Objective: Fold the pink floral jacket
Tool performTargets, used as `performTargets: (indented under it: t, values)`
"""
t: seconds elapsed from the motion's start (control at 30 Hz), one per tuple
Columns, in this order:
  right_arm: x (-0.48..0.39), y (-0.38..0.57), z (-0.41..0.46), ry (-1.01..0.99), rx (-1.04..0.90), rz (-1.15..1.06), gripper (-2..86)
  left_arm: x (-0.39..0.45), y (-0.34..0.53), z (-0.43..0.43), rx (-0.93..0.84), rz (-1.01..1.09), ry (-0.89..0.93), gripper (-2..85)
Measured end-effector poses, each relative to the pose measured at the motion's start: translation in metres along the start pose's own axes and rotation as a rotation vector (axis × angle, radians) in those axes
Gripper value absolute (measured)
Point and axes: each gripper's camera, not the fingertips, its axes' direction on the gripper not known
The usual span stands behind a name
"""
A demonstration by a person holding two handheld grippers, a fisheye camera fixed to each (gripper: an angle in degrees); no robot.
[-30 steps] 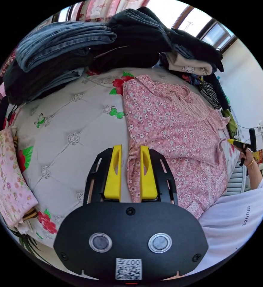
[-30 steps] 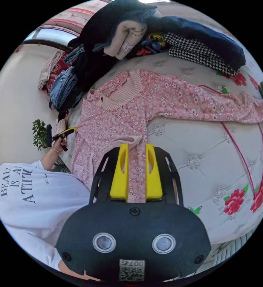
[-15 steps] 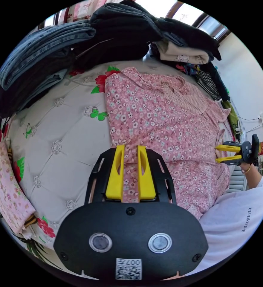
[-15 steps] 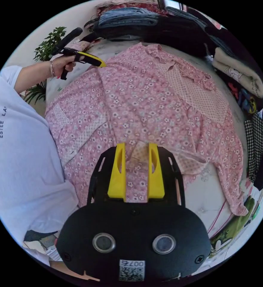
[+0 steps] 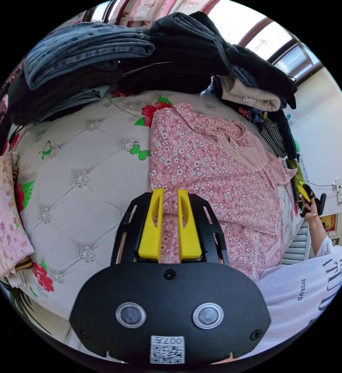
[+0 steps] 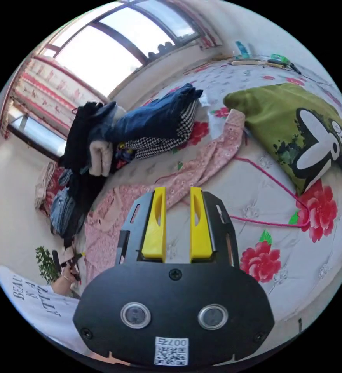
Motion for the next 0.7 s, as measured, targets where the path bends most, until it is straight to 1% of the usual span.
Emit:
performTargets:
  t: [0.03, 0.13, 0.3, 0.37, 0.4, 0.47, 0.53, 0.63, 0.7]
  values:
    - [0.013, -0.012, 0.006, 0.018, 0.033, 0.060, 5.9, -0.003, 0.002, -0.006, 0.006, -0.011, -0.001, 6.2]
    - [0.026, -0.026, 0.027, 0.083, 0.047, 0.119, 5.7, -0.010, 0.010, -0.020, 0.012, -0.033, -0.024, 6.2]
    - [0.034, -0.029, 0.062, 0.221, -0.065, 0.137, 3.4, -0.022, 0.031, -0.033, 0.005, -0.093, -0.053, 6.1]
    - [0.037, -0.026, 0.055, 0.216, -0.055, 0.145, 1.8, -0.027, 0.041, -0.036, 0.003, -0.124, -0.052, 5.9]
    - [0.042, -0.024, 0.044, 0.152, -0.028, 0.183, 1.2, -0.028, 0.044, -0.037, 0.004, -0.131, -0.051, 5.8]
    - [0.045, -0.017, 0.013, 0.003, 0.115, 0.207, 0.6, -0.030, 0.051, -0.040, 0.011, -0.146, -0.034, 5.6]
    - [0.043, -0.006, -0.028, -0.279, 0.289, 0.192, 0.1, -0.030, 0.056, -0.041, 0.017, -0.147, -0.015, 5.6]
    - [0.030, 0.010, -0.049, -0.521, 0.375, 0.165, 0.0, -0.026, 0.061, -0.044, 0.038, -0.130, 0.032, 5.4]
    - [0.025, 0.016, -0.046, -0.572, 0.356, 0.188, 0.0, -0.023, 0.063, -0.045, 0.051, -0.118, 0.054, 5.4]
